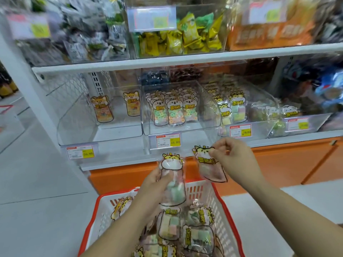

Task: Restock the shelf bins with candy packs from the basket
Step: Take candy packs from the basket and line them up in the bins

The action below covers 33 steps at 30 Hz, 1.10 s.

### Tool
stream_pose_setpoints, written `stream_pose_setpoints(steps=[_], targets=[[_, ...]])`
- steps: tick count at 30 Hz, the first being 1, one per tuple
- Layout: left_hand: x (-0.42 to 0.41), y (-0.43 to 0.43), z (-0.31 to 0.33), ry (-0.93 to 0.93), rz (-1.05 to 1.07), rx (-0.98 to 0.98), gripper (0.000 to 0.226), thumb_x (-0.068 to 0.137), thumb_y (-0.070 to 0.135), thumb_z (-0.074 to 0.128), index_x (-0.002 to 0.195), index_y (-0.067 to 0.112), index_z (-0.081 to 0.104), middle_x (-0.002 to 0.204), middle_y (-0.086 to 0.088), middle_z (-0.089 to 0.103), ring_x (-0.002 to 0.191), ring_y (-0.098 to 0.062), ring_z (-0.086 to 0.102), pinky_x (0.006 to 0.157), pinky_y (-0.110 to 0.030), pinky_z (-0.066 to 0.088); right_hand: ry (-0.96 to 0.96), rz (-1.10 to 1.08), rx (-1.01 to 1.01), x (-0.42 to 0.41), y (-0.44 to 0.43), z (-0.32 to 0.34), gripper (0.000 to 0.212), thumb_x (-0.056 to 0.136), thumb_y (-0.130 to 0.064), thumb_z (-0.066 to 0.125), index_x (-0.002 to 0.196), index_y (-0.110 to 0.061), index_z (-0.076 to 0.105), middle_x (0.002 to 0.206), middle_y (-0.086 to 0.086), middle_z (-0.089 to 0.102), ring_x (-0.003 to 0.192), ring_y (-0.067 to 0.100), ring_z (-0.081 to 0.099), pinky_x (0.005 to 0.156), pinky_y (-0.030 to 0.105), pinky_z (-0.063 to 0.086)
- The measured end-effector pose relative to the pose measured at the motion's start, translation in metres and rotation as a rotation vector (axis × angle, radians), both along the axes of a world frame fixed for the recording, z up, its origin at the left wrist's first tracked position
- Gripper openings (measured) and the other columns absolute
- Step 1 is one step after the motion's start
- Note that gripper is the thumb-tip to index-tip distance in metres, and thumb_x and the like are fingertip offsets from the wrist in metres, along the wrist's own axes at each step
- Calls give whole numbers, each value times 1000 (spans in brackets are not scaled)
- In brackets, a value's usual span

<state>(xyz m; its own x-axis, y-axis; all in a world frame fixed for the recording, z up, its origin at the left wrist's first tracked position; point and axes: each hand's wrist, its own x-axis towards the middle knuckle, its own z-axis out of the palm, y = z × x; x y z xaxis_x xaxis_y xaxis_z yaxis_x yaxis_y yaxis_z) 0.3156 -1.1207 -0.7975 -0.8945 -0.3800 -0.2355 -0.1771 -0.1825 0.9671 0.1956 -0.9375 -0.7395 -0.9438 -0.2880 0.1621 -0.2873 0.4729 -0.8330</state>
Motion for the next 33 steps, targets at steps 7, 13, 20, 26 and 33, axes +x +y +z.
stream_pose_setpoints(steps=[7, 13, 20, 26, 33], targets=[[-26, 70, 23, 158, -136, -355, 43, 100, 48, 47, 142, 52, 37, 128, 34, 41, 113, 24, 41, 98, -6, 37, -401, -41, -600, 16, -2, -17, 9, 101, -19, 55, 93, -16, 55, 85, 8, 60, 76, 25, 57, 68, 45, 48], [-21, 68, 36, 142, -223, -547, 41, 98, 55, 44, 136, 68, 33, 154, 27, 22, 144, 7, 15, 122, -30, 17, -554, 29, -795, 18, 10, -12, 14, 102, -25, 52, 103, -12, 58, 95, 15, 65, 87, 29, 62, 76, 42, 49], [-23, 63, 51, 58, -265, -438, 106, 79, 55, 75, 155, 51, 2, 151, 19, 33, 115, 15, 47, 88, -9, 40, -578, 234, -918, 25, 23, -1, 58, 96, -47, 48, 130, -1, 58, 124, 16, 68, 119, 27, 63, 105, 47, 45], [-50, 63, 63, 62, -222, -428, 91, 76, 45, 85, 140, 51, 20, 138, 14, 50, 118, -2, 56, 92, -18, 49, -367, 242, -570, 11, 24, -4, 53, 80, -23, 81, 126, -19, 55, 119, -2, 70, 111, 10, 66, 84, 22, 54], [-97, 64, 86, 89, -229, -250, 61, 90, 41, 73, 142, 37, 42, 124, 10, 65, 110, -11, 65, 92, -33, 55, -414, 79, -562, -54, 46, 28, 78, 65, -41, 88, 132, -19, 53, 108, 11, 72, 93, 25, 69, 83, 41, 55]])
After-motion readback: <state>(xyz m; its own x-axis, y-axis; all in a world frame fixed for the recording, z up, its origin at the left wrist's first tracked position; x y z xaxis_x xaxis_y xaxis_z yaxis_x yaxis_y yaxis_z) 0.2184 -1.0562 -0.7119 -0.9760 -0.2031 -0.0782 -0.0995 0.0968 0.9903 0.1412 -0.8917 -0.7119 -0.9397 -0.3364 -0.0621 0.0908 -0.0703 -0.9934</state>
